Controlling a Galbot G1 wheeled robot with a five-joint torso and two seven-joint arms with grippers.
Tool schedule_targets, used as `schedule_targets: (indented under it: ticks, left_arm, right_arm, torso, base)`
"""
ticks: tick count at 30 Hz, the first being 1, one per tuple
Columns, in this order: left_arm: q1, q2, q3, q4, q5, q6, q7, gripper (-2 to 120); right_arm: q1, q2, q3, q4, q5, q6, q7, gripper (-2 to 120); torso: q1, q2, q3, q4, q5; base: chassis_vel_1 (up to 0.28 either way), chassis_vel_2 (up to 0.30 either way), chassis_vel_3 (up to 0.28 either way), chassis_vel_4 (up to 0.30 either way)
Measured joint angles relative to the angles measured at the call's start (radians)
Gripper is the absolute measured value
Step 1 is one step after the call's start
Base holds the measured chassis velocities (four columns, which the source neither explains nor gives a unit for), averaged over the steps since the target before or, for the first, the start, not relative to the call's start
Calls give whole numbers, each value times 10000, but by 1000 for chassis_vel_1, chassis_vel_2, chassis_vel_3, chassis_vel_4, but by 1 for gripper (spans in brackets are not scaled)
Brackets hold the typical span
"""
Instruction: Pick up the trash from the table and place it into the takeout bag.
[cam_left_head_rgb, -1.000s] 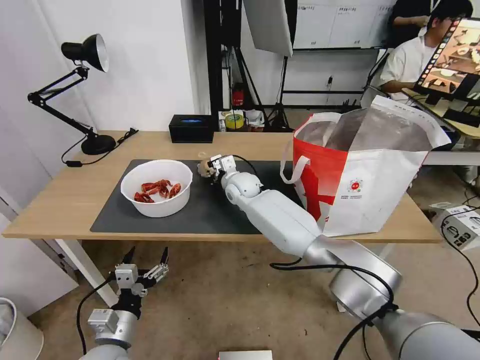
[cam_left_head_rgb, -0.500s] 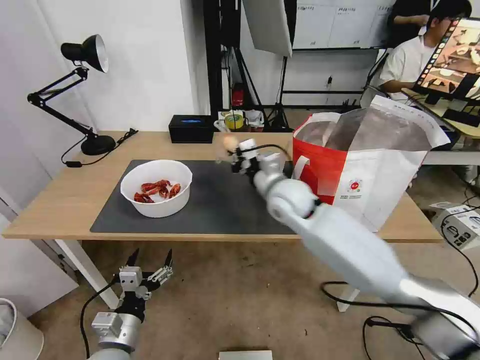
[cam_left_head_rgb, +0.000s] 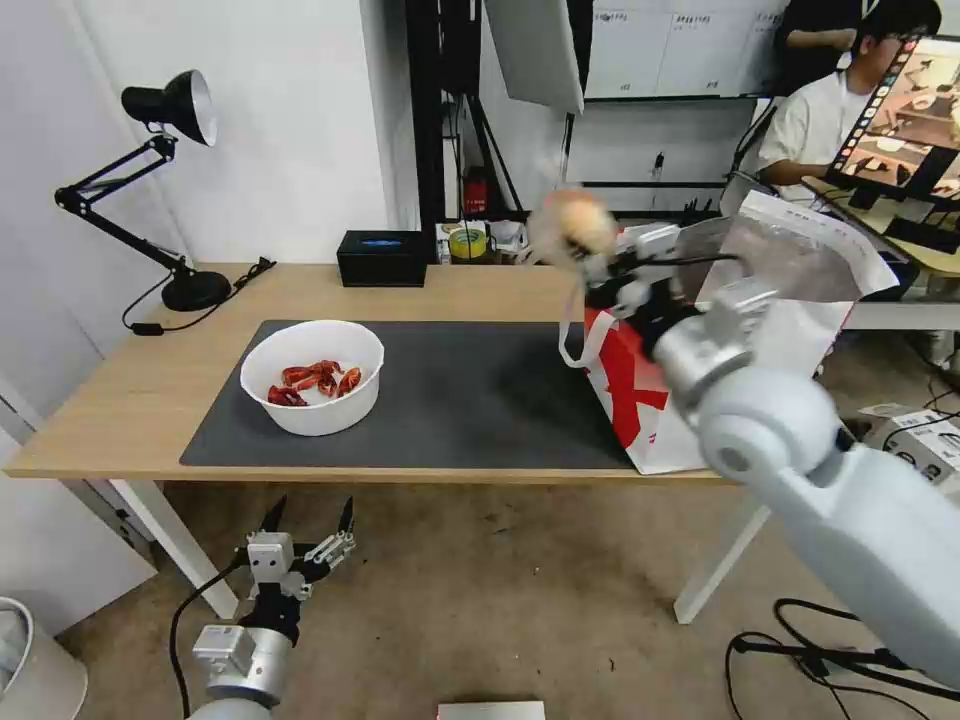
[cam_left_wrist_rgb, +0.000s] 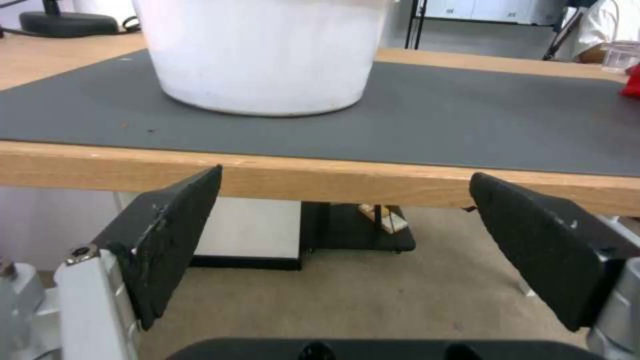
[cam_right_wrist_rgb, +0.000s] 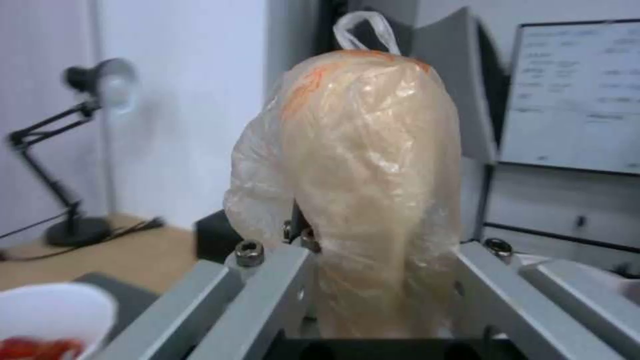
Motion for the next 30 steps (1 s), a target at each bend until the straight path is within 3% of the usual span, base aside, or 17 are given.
schedule_targets:
  ticks: [5,12,17,30]
  left_arm:
    - [0,-51,135,-38,52,17,-11,100]
    - [-10,-44,211,-70,64,18,-12,100]
    - [-12,-8,218,-93,41,25,-15,100]
    - [-127,6,289,-136,9,43,-17,100]
  right_arm:
    - [-560,-251,804,-286,49,56,629,7]
    - [-969,-319,1139,-529,16,-39,857,7]
    - [-1305,-373,1386,-651,51,-665,999,10]
    - [-1134,-370,1433,-829,11,-1062,777,61]
  torso:
    - [0,0,1,-1,0]
    - [1,0,1,1,-1]
    - [1,0,1,0,-1]
    - [1,0,1,1,-2]
  base:
    - [0,0,0,0]
    - [0,0,0,0]
    - [0,0,0,0]
    - [0,0,0,0]
